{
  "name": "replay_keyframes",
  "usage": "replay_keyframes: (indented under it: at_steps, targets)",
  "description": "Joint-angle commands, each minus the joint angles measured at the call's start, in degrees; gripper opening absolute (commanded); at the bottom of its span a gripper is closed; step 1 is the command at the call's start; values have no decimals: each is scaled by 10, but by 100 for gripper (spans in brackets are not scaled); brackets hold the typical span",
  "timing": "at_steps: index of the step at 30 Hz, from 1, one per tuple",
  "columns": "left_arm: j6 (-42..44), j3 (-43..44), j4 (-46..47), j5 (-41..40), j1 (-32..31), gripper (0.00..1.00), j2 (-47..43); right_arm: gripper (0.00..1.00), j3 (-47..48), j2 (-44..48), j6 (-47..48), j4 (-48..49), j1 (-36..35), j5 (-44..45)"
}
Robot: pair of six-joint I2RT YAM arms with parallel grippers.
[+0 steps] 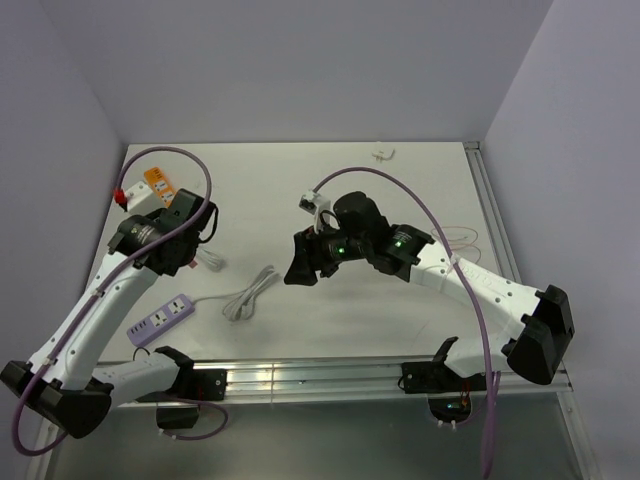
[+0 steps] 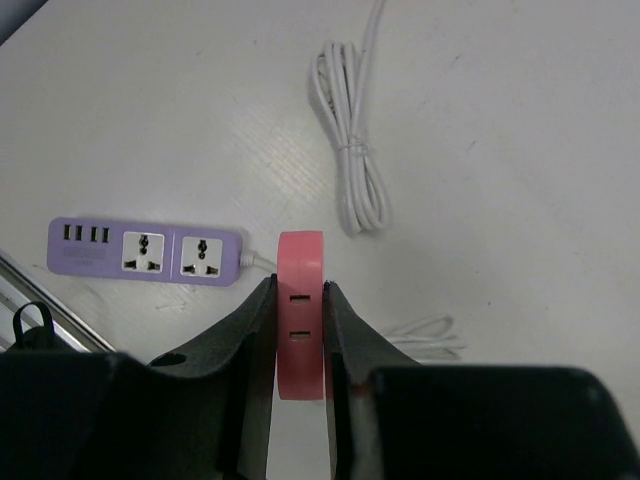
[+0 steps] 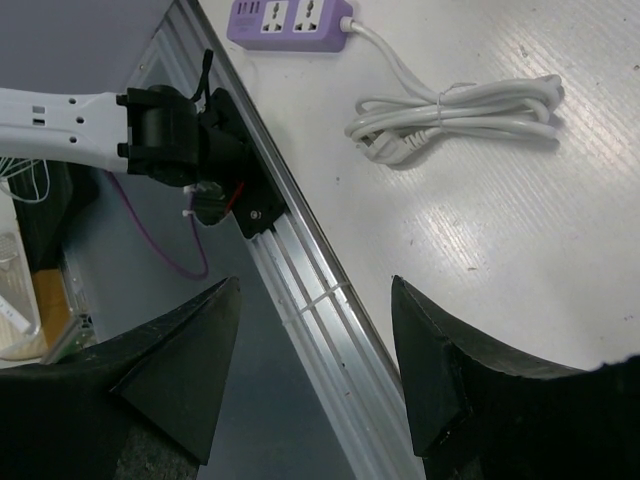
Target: Insert the plug
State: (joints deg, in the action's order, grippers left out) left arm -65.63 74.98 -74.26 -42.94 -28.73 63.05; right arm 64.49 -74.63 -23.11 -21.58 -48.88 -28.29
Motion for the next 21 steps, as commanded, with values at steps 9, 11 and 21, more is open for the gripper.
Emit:
replay_keyframes:
  at_steps: [9,11,21]
  targets:
    - [-174,-47,-43,-73,18,0,-3,69,29,-12,11,-18,-17,3]
    - [-175,-69,-43,-65,39,0,-10,69,28,-18,13,-9,-24,0]
    - [-91,-53,-44,-51,104,0,-64,64,93,-139,14,20,-47,-5]
